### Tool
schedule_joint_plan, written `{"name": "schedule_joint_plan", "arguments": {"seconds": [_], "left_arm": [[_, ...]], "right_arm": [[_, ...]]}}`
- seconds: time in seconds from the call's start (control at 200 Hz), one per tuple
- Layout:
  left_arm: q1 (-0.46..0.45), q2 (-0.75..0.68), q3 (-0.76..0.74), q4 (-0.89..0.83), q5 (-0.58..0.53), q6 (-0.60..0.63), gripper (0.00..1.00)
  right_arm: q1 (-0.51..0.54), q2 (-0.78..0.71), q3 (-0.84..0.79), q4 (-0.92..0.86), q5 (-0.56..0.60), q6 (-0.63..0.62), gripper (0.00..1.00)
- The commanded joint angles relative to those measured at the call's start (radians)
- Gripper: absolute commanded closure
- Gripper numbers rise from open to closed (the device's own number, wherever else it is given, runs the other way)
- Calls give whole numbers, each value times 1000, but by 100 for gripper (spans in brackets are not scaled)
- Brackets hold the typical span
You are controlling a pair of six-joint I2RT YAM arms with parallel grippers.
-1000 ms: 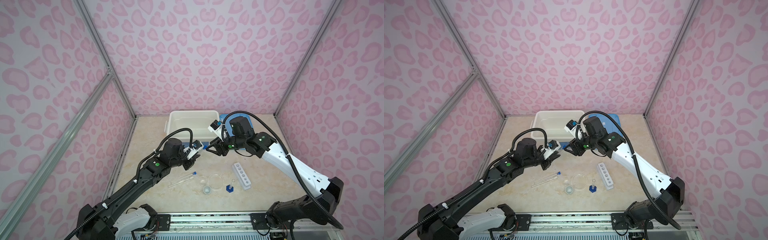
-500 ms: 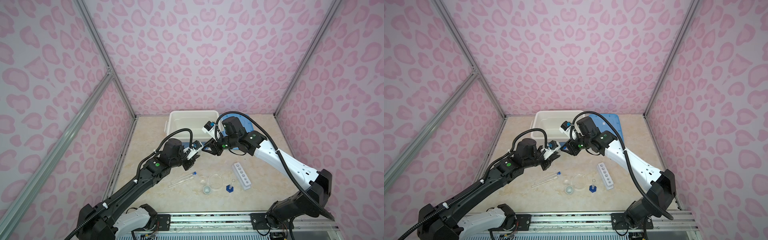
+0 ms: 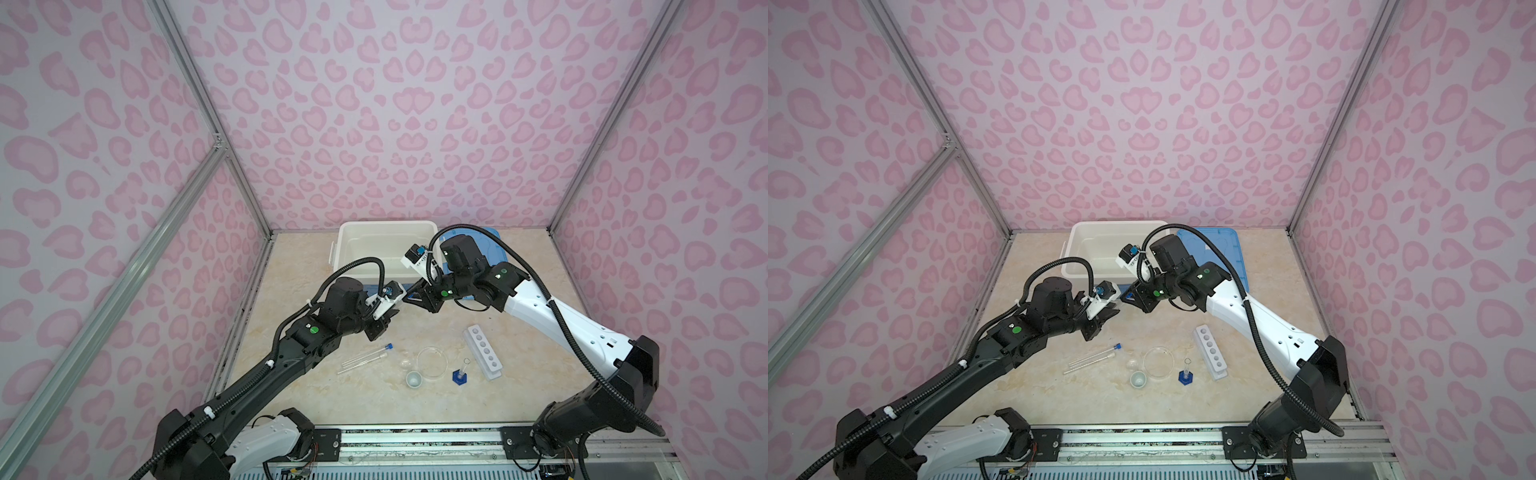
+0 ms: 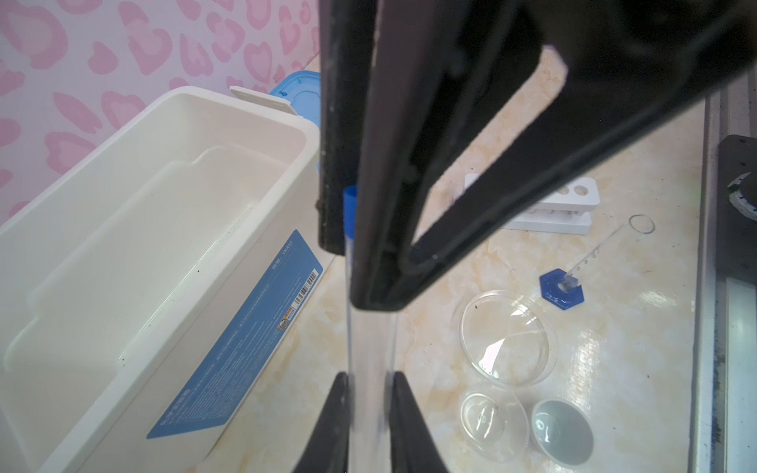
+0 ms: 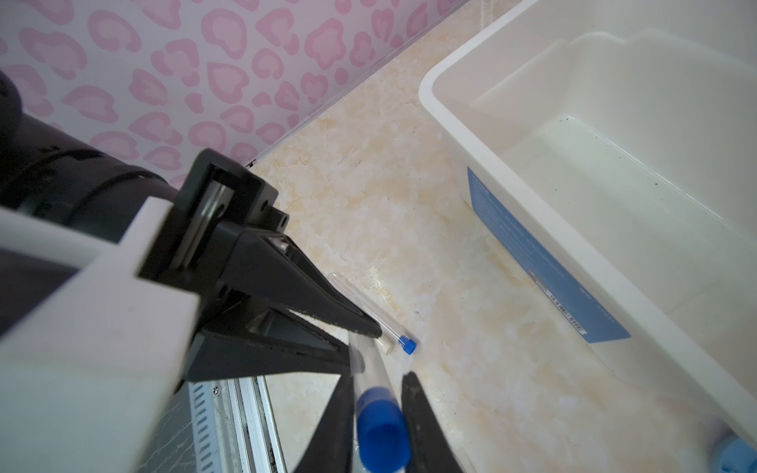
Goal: Organize the chemistry lab equipment
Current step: 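Carry the tube toward the right gripper while the right gripper reaches to meet it, then close the right gripper on the tube and open the left gripper, then move the held tube with the right gripper above the white test-tube rack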
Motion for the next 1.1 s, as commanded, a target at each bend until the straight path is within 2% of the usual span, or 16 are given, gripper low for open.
{"name": "schedule_joint_plan", "arguments": {"seconds": [0.0, 0.28, 0.42, 0.615, 0.64, 0.685, 1.095], "left_arm": [[1, -10, -4, 36, -4, 4, 84], [1, -9, -7, 41, -7, -1, 76], [1, -12, -7, 43, -9, -2, 68], [1, -22, -14, 57, -21, -10, 65], [1, -24, -15, 59, -24, -11, 60], [1, -29, -17, 63, -28, -12, 59], [5, -103, -40, 118, -106, -57, 55]], "right_arm": [[2, 1, -6, 9, 4, 1, 82], [6, 6, 2, 4, 33, 22, 93], [8, 11, 9, -6, 55, 27, 94], [8, 19, 17, -23, 82, 25, 94], [8, 20, 17, -30, 86, 24, 95], [8, 19, 17, -44, 96, 18, 94], [-7, -51, 72, -253, 316, 6, 95]]}}
